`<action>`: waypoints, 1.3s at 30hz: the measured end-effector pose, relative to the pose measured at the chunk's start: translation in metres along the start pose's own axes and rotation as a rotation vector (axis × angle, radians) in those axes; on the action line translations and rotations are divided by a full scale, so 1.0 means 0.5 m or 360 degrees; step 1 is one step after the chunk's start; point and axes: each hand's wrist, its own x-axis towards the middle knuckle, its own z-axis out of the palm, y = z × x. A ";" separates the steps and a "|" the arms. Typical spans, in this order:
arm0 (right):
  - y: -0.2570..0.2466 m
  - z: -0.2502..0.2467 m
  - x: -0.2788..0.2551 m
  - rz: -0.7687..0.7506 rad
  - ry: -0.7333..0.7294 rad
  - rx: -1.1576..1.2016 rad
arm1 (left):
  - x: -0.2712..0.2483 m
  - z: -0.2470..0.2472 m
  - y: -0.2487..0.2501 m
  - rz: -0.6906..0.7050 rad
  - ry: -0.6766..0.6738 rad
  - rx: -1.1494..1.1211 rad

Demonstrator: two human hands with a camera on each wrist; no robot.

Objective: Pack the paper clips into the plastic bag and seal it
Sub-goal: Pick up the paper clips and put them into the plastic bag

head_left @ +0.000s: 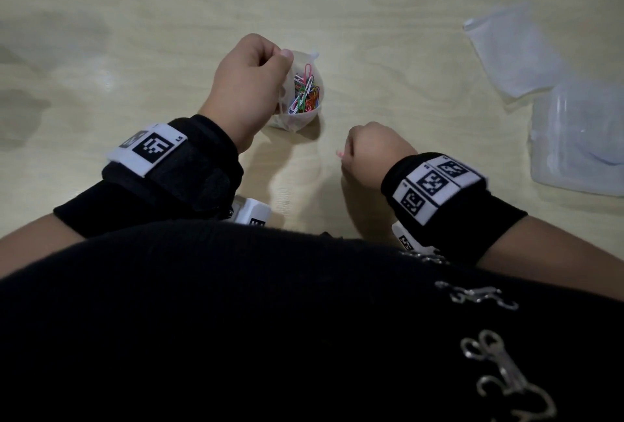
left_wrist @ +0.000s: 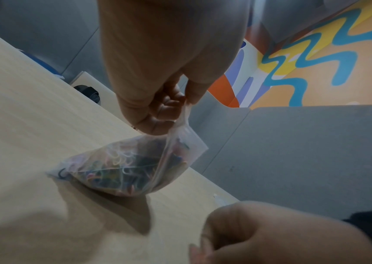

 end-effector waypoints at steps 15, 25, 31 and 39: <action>0.037 0.032 -0.092 0.0075 0.0285 0.0093 | -0.037 0.057 0.009 0.0016 -0.0126 0.0116; 0.062 0.059 -0.106 0.0234 0.0115 0.0179 | -0.058 0.090 0.017 0.0052 -0.0179 0.0153; 0.113 0.085 -0.142 0.0097 0.0278 0.0193 | -0.068 0.135 0.018 0.0074 -0.0266 0.0201; 0.250 0.059 -0.190 0.0300 0.0224 0.0226 | -0.102 0.249 0.028 0.0155 -0.0512 0.0308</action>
